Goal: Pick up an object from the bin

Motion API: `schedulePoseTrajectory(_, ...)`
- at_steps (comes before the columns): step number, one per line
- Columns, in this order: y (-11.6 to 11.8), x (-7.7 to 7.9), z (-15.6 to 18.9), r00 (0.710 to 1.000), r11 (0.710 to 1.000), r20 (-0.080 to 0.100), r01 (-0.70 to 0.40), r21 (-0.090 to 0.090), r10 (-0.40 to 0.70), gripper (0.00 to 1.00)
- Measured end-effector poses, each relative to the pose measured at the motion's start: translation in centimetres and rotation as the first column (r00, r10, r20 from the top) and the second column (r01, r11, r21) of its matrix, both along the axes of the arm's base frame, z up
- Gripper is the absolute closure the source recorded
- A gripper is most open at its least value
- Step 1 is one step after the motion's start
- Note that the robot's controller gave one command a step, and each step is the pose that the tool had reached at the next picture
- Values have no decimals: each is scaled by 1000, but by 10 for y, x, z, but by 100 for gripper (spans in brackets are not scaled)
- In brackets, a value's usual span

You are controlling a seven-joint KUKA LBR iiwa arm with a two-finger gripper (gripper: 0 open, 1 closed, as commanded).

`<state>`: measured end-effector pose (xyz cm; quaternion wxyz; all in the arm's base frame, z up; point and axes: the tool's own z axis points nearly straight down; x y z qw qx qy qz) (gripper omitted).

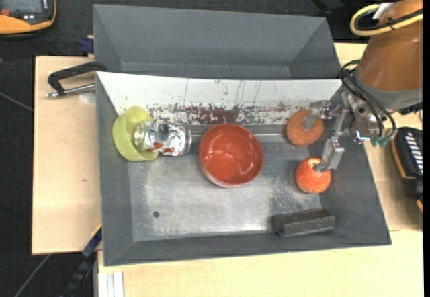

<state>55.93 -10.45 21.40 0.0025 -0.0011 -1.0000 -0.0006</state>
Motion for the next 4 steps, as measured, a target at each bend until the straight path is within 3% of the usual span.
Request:
schedulePoseTrajectory(1, -6, -7, -148, 987, 987, -5, -160, 4, 160, 0)
schedulePoseTrajectory(2, -51, 3, -143, 895, 895, 2, -446, 2, 446, 0)
schedulePoseTrajectory(3, -50, 3, -143, 894, 894, 3, -448, 4, 448, 100)
schedulePoseTrajectory(4, -19, 19, -14, 895, 895, 17, -445, -5, 445, 100)
